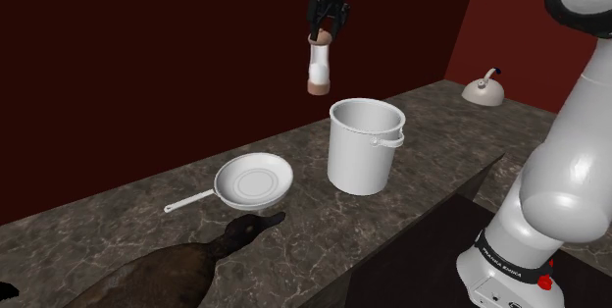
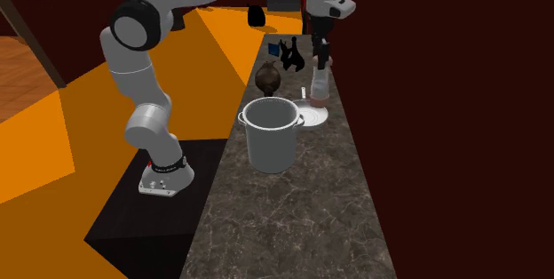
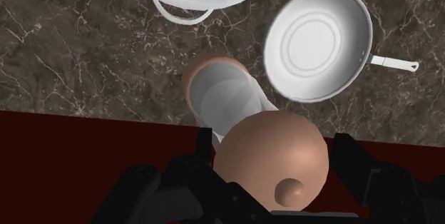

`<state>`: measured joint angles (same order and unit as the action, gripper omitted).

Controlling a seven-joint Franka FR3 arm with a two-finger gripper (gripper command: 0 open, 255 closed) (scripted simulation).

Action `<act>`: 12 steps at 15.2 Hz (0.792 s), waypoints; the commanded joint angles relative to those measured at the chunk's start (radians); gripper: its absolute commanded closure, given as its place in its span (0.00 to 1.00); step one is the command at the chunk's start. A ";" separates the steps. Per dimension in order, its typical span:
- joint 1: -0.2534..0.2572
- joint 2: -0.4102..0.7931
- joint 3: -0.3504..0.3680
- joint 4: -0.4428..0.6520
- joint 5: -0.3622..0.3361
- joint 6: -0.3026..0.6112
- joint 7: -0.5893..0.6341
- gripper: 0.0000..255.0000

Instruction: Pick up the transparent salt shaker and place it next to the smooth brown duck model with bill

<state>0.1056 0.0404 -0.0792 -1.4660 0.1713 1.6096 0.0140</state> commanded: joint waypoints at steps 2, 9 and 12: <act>0.033 -0.097 0.031 -0.123 -0.013 0.036 0.059 1.00; 0.092 -0.266 0.115 -0.312 -0.020 0.077 0.197 1.00; 0.116 -0.325 0.155 -0.372 -0.015 0.087 0.259 1.00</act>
<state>0.2129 -0.2654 0.0609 -1.8291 0.1546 1.7040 0.2477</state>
